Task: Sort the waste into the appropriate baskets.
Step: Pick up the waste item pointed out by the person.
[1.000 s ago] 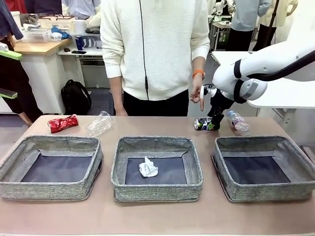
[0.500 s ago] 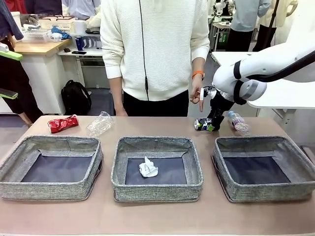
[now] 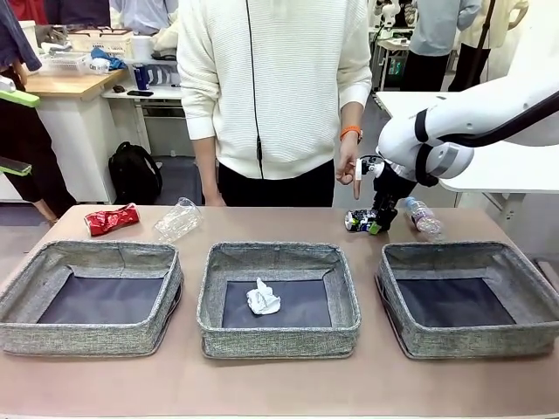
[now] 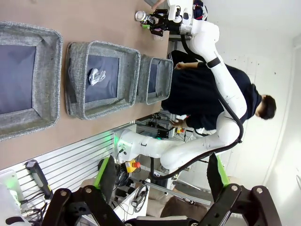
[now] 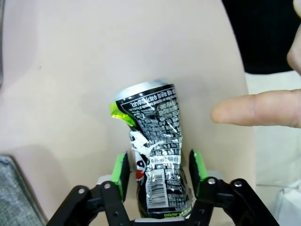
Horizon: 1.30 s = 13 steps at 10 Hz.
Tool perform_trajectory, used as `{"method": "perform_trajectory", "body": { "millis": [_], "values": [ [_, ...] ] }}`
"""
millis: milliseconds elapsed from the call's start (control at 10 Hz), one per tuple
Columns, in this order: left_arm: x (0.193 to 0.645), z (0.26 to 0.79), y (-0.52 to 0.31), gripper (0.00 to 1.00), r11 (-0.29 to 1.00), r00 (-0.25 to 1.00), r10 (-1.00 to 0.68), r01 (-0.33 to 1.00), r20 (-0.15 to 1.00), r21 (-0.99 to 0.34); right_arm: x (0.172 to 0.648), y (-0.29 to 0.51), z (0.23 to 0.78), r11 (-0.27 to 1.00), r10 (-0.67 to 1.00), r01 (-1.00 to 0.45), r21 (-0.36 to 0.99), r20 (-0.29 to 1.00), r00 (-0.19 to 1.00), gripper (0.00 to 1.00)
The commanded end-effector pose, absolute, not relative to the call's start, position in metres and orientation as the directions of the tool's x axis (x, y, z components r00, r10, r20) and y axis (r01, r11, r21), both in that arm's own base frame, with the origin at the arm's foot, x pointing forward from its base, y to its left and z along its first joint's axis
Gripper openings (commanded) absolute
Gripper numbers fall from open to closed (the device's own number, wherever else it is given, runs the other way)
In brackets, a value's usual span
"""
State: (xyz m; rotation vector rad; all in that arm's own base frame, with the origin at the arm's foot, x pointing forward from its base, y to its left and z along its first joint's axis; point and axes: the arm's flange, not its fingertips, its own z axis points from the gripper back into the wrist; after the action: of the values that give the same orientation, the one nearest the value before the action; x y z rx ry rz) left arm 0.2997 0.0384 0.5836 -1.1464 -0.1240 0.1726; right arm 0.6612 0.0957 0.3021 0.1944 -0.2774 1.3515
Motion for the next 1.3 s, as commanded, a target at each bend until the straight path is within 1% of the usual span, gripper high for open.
{"method": "perform_trajectory", "body": {
  "millis": [0,100,200,300,400,500,700,800,1000,1100,1200],
  "values": [
    [0.299,0.585,0.037,1.00,0.382,0.981,0.192,-0.054,0.022,-0.923,0.667,0.094,0.303,0.208,0.938,-0.978,-0.012,0.284,0.196,0.00],
    [0.299,0.585,0.037,1.00,0.382,0.981,0.192,-0.054,0.022,-0.923,0.667,0.093,0.303,0.220,0.938,-0.975,-0.021,0.281,0.206,0.13],
    [0.299,0.585,0.037,1.00,0.382,0.981,0.192,-0.054,0.022,-0.923,0.667,0.093,0.303,0.225,0.936,-0.974,-0.022,0.283,0.210,0.19],
    [0.299,0.585,0.037,1.00,0.382,0.981,0.192,-0.054,0.022,-0.923,0.667,0.093,0.302,0.217,0.937,-0.976,-0.009,0.280,0.206,0.00],
    [0.299,0.585,0.037,1.00,0.382,0.981,0.192,-0.054,0.022,-0.923,0.666,0.093,0.303,0.212,0.938,-0.977,0.013,0.278,0.207,0.24],
    [0.299,0.585,0.037,1.00,0.382,0.981,0.192,-0.054,0.022,-0.923,0.664,0.093,0.303,0.238,0.927,-0.970,0.048,0.289,0.241,0.24],
    [0.299,0.585,0.037,1.00,0.382,0.981,0.192,-0.054,0.022,-0.923,0.661,0.092,0.307,0.211,0.932,-0.975,0.072,0.287,0.223,0.24],
    [0.299,0.585,0.037,1.00,0.382,0.981,0.192,-0.054,0.022,-0.923,0.660,0.093,0.309,0.220,0.921,-0.971,0.089,0.309,0.237,0.24],
    [0.299,0.585,0.037,1.00,0.382,0.981,0.192,-0.054,0.022,-0.923,0.659,0.092,0.310,0.209,0.930,-0.970,0.120,0.281,0.235,0.24],
    [0.299,0.585,0.037,1.00,0.382,0.981,0.192,-0.054,0.022,-0.923,0.656,0.092,0.316,0.257,0.907,-0.956,0.143,0.305,0.289,0.24],
    [0.299,0.585,0.037,1.00,0.382,0.981,0.192,-0.054,0.022,-0.923,0.650,0.086,0.327,0.249,0.909,-0.960,0.128,0.310,0.278,0.24]
  ]
}}
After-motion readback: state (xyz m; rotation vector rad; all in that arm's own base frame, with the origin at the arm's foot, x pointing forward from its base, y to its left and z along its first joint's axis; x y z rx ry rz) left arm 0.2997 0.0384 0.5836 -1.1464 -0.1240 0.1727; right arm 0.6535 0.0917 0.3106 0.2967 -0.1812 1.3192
